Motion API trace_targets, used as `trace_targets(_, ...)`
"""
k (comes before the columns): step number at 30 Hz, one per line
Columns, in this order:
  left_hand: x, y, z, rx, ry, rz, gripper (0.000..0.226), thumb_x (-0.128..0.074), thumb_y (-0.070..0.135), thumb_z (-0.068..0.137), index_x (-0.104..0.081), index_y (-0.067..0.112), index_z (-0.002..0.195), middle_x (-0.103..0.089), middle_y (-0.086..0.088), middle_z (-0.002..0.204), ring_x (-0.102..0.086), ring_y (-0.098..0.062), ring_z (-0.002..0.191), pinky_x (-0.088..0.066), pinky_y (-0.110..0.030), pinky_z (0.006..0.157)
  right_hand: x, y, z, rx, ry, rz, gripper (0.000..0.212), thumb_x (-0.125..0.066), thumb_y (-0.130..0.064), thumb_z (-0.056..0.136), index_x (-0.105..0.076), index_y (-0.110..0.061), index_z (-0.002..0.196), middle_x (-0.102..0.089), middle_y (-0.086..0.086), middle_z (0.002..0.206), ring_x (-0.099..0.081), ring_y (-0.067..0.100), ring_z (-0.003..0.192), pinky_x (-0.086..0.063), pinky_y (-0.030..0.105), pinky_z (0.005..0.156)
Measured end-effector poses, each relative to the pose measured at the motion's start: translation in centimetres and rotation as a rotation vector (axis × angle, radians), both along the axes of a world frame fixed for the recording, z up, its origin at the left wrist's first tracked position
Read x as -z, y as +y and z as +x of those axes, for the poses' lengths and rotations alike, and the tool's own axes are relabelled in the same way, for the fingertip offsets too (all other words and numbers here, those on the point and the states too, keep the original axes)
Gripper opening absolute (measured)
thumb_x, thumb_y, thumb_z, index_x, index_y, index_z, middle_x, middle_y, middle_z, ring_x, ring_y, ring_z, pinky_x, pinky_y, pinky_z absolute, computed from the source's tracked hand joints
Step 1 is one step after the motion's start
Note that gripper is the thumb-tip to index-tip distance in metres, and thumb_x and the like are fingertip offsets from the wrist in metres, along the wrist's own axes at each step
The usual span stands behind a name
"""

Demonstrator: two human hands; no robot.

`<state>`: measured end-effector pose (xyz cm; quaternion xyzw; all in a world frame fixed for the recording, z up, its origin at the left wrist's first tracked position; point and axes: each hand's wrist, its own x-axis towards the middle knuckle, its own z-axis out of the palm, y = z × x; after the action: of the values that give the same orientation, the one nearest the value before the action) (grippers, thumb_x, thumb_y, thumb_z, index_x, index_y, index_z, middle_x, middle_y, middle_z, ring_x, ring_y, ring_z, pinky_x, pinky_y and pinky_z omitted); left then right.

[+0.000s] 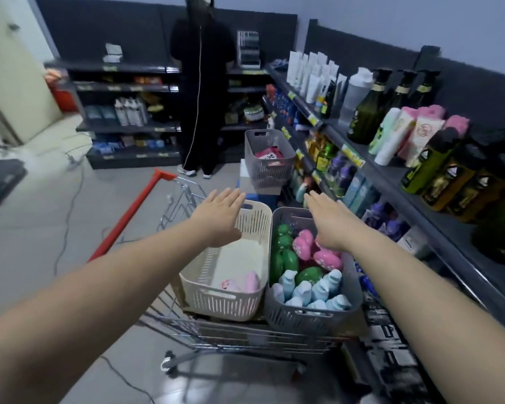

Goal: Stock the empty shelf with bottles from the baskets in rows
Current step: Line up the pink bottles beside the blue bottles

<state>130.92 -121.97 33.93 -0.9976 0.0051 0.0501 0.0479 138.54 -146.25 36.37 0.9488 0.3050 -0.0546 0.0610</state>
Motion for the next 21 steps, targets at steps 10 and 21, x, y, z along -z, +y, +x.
trace_targets(10, 4.5, 6.7, -1.4, -0.118, 0.07, -0.039, 0.091, -0.05, 0.047, 0.093, 0.007, 0.015, 0.156, 0.007, -0.005, 0.165, 0.006, -0.021, 0.151, -0.001, -0.044, 0.123, 2.7, 9.2, 1.7, -0.153, 0.107, -0.02, 0.084, -0.057, -0.019, 0.091, -0.004, -0.011, 0.156, -0.007, 0.007, 0.164, -0.011, 0.026, 0.15, -0.017, 0.048, 0.12)
trace_targets(21, 13.2, 7.5, 1.6, -0.226, 0.334, -0.13, 0.092, -0.052, 0.044, 0.093, 0.007, 0.012, 0.156, 0.008, -0.006, 0.164, 0.005, -0.022, 0.151, 0.001, -0.041, 0.123, 13.3, 14.6, 6.5, -0.331, 0.273, -0.073, 0.076, -0.061, -0.019, 0.084, -0.023, -0.01, 0.149, -0.029, 0.009, 0.154, -0.028, 0.026, 0.141, -0.022, 0.041, 0.119)
